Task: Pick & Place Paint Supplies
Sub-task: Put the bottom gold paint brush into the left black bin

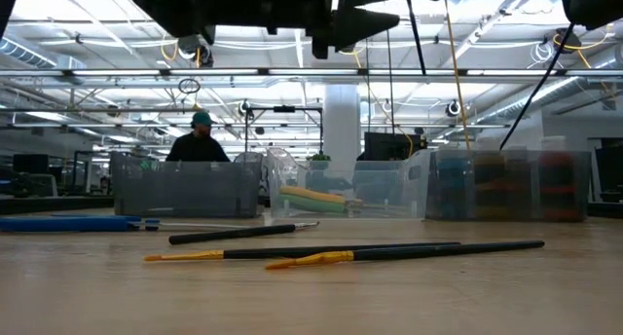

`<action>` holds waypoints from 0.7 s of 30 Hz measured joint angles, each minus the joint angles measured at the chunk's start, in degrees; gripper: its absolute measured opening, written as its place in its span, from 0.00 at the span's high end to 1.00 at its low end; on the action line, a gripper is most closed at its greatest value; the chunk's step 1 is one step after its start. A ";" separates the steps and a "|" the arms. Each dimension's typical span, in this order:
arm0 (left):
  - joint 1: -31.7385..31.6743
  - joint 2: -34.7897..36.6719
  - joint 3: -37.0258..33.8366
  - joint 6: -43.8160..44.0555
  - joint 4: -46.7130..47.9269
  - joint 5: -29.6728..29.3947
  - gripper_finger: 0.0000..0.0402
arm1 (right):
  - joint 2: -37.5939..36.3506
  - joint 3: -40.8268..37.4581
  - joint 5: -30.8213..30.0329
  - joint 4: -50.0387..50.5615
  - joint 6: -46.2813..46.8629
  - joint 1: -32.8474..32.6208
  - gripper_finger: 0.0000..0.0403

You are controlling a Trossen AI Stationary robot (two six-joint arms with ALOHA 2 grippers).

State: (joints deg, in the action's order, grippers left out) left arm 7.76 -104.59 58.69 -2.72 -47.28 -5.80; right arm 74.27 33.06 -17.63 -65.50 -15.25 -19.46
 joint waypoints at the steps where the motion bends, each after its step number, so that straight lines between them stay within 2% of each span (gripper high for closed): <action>1: -0.01 -0.03 0.08 -0.01 -0.27 0.14 0.26 | 0.14 -0.02 0.00 -0.18 0.15 0.00 1.00; 14: -0.62 -0.08 0.05 -0.02 1.06 0.26 0.38 | 5.11 0.09 -0.08 -7.46 0.78 0.30 1.00; 18: -0.32 -0.10 0.03 -0.01 1.73 0.24 0.47 | 4.99 0.09 -0.15 -7.76 1.16 0.37 1.00; 21: 0.03 -0.10 0.03 -0.02 1.23 0.27 0.58 | 5.06 0.09 -0.15 -7.46 1.24 0.37 1.00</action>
State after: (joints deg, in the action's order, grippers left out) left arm 7.79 -104.68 58.72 -2.74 -46.04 -5.53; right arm 79.33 33.15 -17.78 -72.95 -14.01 -19.09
